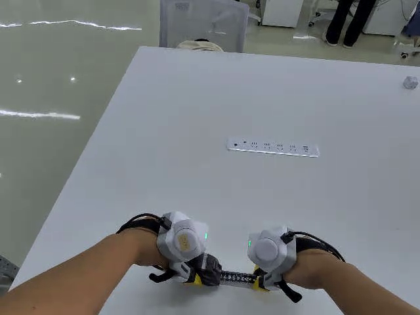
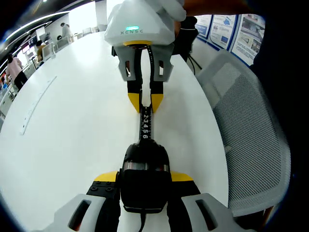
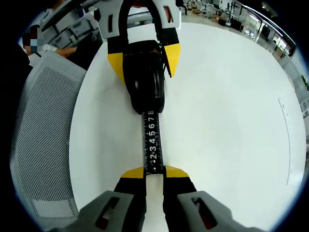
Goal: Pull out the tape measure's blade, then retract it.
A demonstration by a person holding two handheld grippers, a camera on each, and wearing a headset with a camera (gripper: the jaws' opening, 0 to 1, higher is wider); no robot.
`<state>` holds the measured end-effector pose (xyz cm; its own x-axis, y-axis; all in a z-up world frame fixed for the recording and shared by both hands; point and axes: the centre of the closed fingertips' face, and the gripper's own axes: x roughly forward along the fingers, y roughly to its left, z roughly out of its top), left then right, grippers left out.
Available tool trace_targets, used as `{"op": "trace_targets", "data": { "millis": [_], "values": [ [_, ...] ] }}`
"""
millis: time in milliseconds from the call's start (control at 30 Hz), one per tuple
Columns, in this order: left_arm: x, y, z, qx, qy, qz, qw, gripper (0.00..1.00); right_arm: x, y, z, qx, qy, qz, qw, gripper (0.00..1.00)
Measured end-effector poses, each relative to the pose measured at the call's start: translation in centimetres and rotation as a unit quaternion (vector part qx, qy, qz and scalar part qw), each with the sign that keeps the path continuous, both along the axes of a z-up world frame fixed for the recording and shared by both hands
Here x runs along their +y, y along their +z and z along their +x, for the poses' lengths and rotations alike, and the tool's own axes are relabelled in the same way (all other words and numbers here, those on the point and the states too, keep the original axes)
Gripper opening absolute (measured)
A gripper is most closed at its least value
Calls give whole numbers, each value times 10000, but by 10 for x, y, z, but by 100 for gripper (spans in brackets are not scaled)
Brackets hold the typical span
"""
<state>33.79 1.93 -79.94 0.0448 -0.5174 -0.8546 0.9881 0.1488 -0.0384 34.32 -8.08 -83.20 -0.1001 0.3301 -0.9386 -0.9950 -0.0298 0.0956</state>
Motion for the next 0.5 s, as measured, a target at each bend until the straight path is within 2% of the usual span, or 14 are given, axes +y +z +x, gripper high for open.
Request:
{"op": "trace_targets", "data": {
  "millis": [500],
  "values": [
    [0,-1,1,21,24,-10,10000,34,-9,0,2,-15,-22,-44,10000,10]
  ]
}}
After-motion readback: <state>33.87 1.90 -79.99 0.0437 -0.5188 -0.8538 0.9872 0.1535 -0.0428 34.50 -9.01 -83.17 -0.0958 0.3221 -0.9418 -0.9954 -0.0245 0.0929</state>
